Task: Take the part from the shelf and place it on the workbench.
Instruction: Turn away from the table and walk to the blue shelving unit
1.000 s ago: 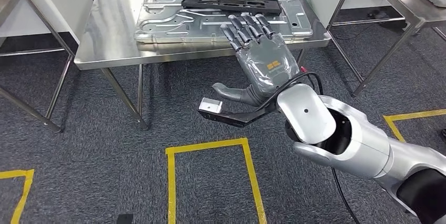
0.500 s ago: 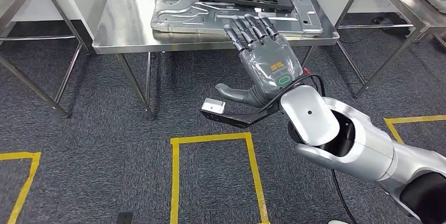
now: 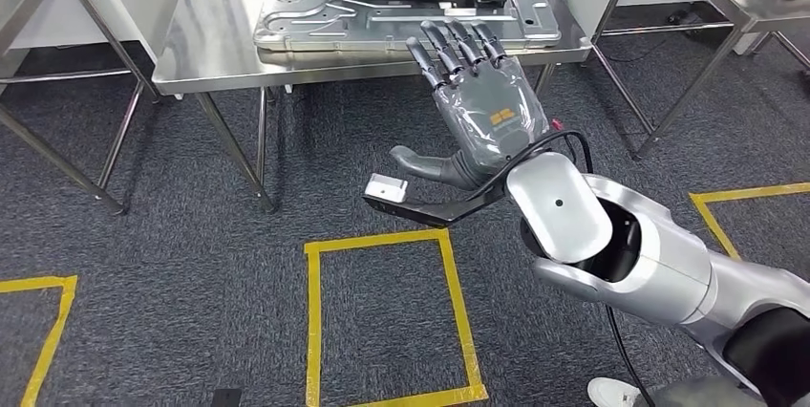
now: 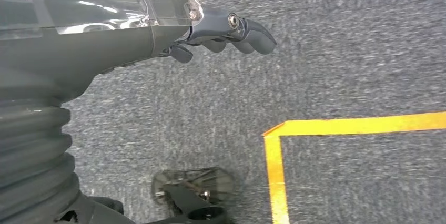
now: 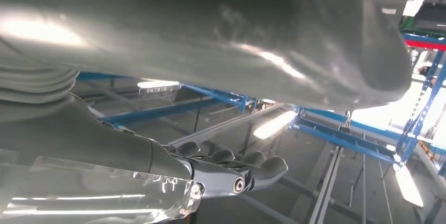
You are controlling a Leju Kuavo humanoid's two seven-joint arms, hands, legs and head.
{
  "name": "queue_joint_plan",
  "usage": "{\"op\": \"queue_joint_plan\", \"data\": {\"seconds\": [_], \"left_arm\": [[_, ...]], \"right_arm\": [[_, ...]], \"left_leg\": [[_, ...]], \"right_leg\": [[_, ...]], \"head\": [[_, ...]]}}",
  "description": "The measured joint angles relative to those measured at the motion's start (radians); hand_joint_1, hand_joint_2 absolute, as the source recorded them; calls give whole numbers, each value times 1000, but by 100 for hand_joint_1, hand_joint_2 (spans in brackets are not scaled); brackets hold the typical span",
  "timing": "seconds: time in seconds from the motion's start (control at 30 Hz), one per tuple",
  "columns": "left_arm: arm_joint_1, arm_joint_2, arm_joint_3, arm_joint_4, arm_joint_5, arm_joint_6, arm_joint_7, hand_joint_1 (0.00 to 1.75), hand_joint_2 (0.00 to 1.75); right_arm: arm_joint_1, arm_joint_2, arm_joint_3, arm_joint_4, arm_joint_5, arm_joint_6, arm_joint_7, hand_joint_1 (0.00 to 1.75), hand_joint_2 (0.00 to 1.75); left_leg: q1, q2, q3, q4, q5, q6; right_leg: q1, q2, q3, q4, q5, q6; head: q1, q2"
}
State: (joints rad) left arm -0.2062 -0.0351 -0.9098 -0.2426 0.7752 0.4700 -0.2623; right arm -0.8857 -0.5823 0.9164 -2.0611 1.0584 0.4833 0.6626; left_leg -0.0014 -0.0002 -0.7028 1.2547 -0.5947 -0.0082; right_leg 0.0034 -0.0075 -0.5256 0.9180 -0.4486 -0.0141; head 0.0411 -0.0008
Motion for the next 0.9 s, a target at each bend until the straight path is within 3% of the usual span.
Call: {"op": "queue_joint_plan", "data": {"seconds": [0.03, 0.13, 0.2, 0.3, 0.37, 0.43, 0.47, 0.5, 0.53, 0.57, 0.63, 0.67, 0.73, 0.8, 0.87, 0.9], "left_arm": [[0, 0, 0, 0, 0, 0, 0, 0, 175], [-1, 0, 0, 0, 0, 0, 1, 0, 175], [-1, 0, 0, 0, 0, 0, 1, 0, 175], [-1, 0, 0, 0, 0, 0, 1, 0, 175], [-2, -2, 0, 0, 0, 0, 1, 0, 175], [-2, -2, 0, 0, 0, 0, 1, 0, 175], [-1, -3, 0, 0, 0, 0, 1, 0, 175], [0, -3, 0, 0, 0, 0, 1, 0, 175], [0, -3, 0, 0, 0, 0, 1, 0, 175], [0, -3, 0, 0, 0, 0, 1, 0, 175], [0, -3, 0, 0, 0, 0, 1, 0, 175], [0, -4, 0, 0, 0, 0, 1, 0, 175], [0, -4, 0, 0, 0, 0, 1, 0, 175], [1, -4, 0, 0, 0, 1, 1, 0, 175], [1, -4, 0, 0, 0, 1, 1, 0, 175], [1, -4, 0, 0, 0, 2, 1, 0, 175]], "right_arm": [[0, 0, 1, -1, 9, 0, 0, 0, 0], [-2, -5, 1, -8, 30, 0, 0, 0, 0], [-3, -9, 1, -12, 39, 0, 0, 0, 0], [-4, -15, 2, -14, 48, -1, 0, 0, 0], [-5, -20, 2, -15, 50, -1, 0, 0, 0], [-4, -24, 4, -16, 51, -2, 0, 0, 0], [-3, -25, 7, -16, 51, -2, 0, 0, 0], [-2, -25, 11, -16, 51, -2, 0, 0, 0], [-2, -25, 15, -16, 52, -2, 0, 0, 0], [-2, -26, 18, -16, 53, -2, 0, 0, 0], [-5, -26, 21, -17, 58, -2, 0, 0, 0], [-7, -26, 22, -18, 60, -3, 0, 0, 0], [-9, -27, 25, -19, 65, -5, 0, 0, 0], [-10, -28, 27, -20, 72, -5, 0, 0, 87], [-12, -28, 28, -21, 78, -5, 0, 0, 87], [-12, -29, 30, -22, 81, -5, 0, 0, 44]], "left_leg": [[1, 0, 24, -25, 17, 1], [-2, -3, 166, -229, 85, 14], [-6, -5, 212, -304, 95, 22], [-5, -5, 209, -321, 108, 35], [-1, -4, 198, -328, 124, 45], [-2, -3, 180, -327, 137, 50], [-2, -3, 172, -327, 143, 50], [-2, -3, 164, -326, 148, 50], [-3, -3, 158, -326, 153, 48], [-3, -3, 154, -325, 156, 47], [-5, -3, 147, -322, 162, 41], [-6, -3, 143, -320, 166, 37], [-8, 0, 135, -318, 174, 27], [-8, 2, 127, -311, 172, 17], [-6, 3, 100, -250, 119, 8], [-4, 3, 75, -188, 76, 4]], "right_leg": [[0, 0, -9, 3, 4, 2], [1, -3, -24, 11, 13, 10], [1, -5, -29, 14, 20, 20], [-1, -5, -38, 22, 16, 37], [-4, -1, -69, 93, -45, 47], [-5, 1, -119, 234, -128, 57], [-6, 2, -137, 293, -153, 60], [-7, 2, -138, 317, -157, 62], [-7, 2, -120, 301, -140, 62], [-8, 2, -83, 245, -109, 61], [-8, 3, 5, 92, -50, 56], [-8, 5, 34, 37, -35, 53], [-5, 8, 49, 0, -33, 45], [-5, 6, 42, -5, -26, 32], [-7, 3, 33, -9, -15, 14], [-7, 1, 27, -8, -9, 8]], "head": [[-1, 0], [-1, 0], [-1, 0], [-1, 0], [2, 0], [8, 0], [10, 0], [12, 0], [14, 0], [17, 0], [22, 0], [23, 0], [22, 0], [20, 0], [13, 0], [8, 0]]}}
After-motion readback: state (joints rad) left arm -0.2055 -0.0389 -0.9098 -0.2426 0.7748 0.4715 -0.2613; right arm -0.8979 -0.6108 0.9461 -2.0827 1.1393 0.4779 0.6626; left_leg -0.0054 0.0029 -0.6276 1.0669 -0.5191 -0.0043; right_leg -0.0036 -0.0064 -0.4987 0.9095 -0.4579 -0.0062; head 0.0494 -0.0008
